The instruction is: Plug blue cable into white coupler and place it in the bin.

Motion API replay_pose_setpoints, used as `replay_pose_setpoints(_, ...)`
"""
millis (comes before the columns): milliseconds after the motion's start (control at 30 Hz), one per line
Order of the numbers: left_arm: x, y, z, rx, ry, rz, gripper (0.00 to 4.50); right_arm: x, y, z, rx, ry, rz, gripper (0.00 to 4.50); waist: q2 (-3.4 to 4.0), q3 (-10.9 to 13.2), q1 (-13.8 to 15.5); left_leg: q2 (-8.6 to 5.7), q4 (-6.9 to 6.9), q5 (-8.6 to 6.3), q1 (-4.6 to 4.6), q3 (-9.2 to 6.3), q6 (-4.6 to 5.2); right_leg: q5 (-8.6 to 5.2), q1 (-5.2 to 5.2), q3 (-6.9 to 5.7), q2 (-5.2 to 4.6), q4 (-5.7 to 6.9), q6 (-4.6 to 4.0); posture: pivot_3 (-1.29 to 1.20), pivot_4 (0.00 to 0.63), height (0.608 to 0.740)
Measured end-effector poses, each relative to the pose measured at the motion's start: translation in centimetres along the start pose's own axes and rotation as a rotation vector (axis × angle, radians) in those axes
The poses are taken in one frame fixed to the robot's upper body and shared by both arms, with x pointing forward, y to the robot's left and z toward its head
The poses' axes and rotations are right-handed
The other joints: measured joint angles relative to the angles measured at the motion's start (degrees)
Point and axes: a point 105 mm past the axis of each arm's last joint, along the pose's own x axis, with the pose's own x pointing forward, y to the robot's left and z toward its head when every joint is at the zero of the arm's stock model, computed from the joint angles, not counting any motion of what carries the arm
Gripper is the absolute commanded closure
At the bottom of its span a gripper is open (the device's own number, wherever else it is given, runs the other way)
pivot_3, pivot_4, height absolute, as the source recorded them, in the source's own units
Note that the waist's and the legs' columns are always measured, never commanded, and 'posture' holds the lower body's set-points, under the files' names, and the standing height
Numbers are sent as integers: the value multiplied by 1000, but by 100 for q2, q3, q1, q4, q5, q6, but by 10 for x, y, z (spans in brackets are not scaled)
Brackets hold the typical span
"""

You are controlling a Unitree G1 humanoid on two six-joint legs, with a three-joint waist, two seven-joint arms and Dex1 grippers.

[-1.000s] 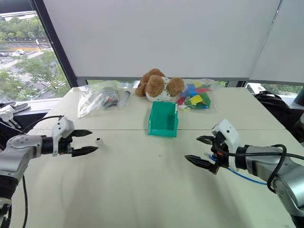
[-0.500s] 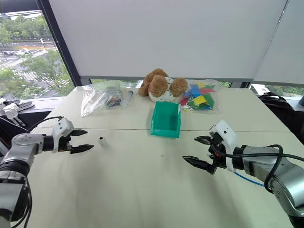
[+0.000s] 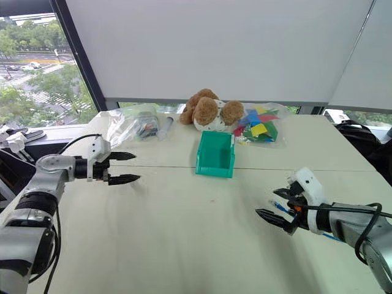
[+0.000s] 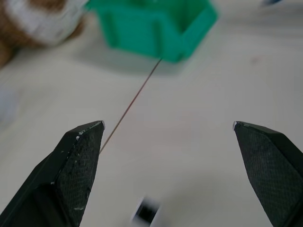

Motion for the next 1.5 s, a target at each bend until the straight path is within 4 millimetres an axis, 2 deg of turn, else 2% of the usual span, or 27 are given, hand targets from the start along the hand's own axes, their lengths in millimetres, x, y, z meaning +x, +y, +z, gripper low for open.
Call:
replay_pose_setpoints(200, 26, -35, 13, -5, -48, -154, 0, -8, -37, -46, 73, 89, -89, 14, 2, 0, -67, 5, -3, 0, 4, 0, 0, 0, -3, 1, 8, 6, 0, 0, 150, 740)
replay_pose_setpoints(433, 32, -53, 20, -23, -66, -208, 0, -7, -49, -76, 85, 150, -73, 14, 3, -1, -136, 6, -2, 0, 7, 0, 0, 0, -1, 1, 9, 8, 0, 0, 150, 740)
replay_pose_setpoints(533, 36, -62, 23, -25, -72, -249, 0, -6, -54, -79, 71, 152, -72, 839, 3, -1, -131, 6, -2, 0, 10, -1, 0, 0, 4, 1, 9, 7, 0, 0, 150, 740)
replay_pose_setpoints(767, 39, -69, 28, -19, -83, -281, 0, -3, -54, -81, 28, 153, -39, 4464, 2, -2, -128, 5, -2, 0, 16, -1, 0, 0, 13, 1, 9, 5, 0, 0, 150, 740)
replay_pose_setpoints(900, 38, -69, 29, -21, -82, -279, 0, -3, -51, -82, -97, 199, -12, 4464, -2, -5, -128, 5, -2, 0, 24, -2, 0, 0, 21, 1, 9, 3, 0, 0, 150, 740)
replay_pose_setpoints(1000, 35, -68, 28, -23, -75, -271, 0, -2, -45, -74, -178, 213, 14, 4464, -4, -6, -126, 6, -2, 0, 23, -5, 0, -1, 21, 0, 11, 2, 0, 0, 150, 740)
replay_pose_setpoints(1067, 32, -67, 28, -22, -64, -266, 0, 7, -30, -62, -191, 188, 89, 4464, 1, -3, -150, 7, -2, 0, 22, -2, 0, -1, 16, 2, 10, 4, 0, 0, 150, 740)
replay_pose_setpoints(1133, 32, -68, 31, -20, -72, -272, 0, 15, -15, -40, -211, 135, 162, 4464, 13, 2, -161, 8, -2, 0, 21, -2, 0, -1, 12, 3, 9, 6, 0, 0, 150, 740)
replay_pose_setpoints(1233, 30, -68, 34, -20, -70, -274, 0, 24, 8, 13, -304, 14, 269, 4464, 15, 3, -152, 10, -3, 0, 20, -4, 0, -1, 10, 2, 12, 7, -1, 0, 150, 740)
replay_pose_setpoints(1300, 28, -67, 35, -24, -69, -272, 0, 29, 24, 32, -353, -26, 341, 4464, 12, 2, -129, 10, -3, 0, 18, -6, 0, -1, 11, 1, 12, 4, -1, 0, 150, 740)
replay_pose_setpoints(1400, 26, -66, 35, -28, -59, -261, 0, 50, 45, 33, -337, -44, 451, 4464, 4, 1, -104, 2, -2, 0, 9, -10, 0, -1, 11, -1, 5, -4, -1, 0, 150, 740)
replay_pose_setpoints(1500, 26, -68, 39, -16, -60, -261, 0, 73, 72, 14, -326, 24, 588, 4464, 6, 1, -105, -1, -1, 1, 2, -10, -1, -1, 2, -1, 2, -3, -1, 0, 150, 740)
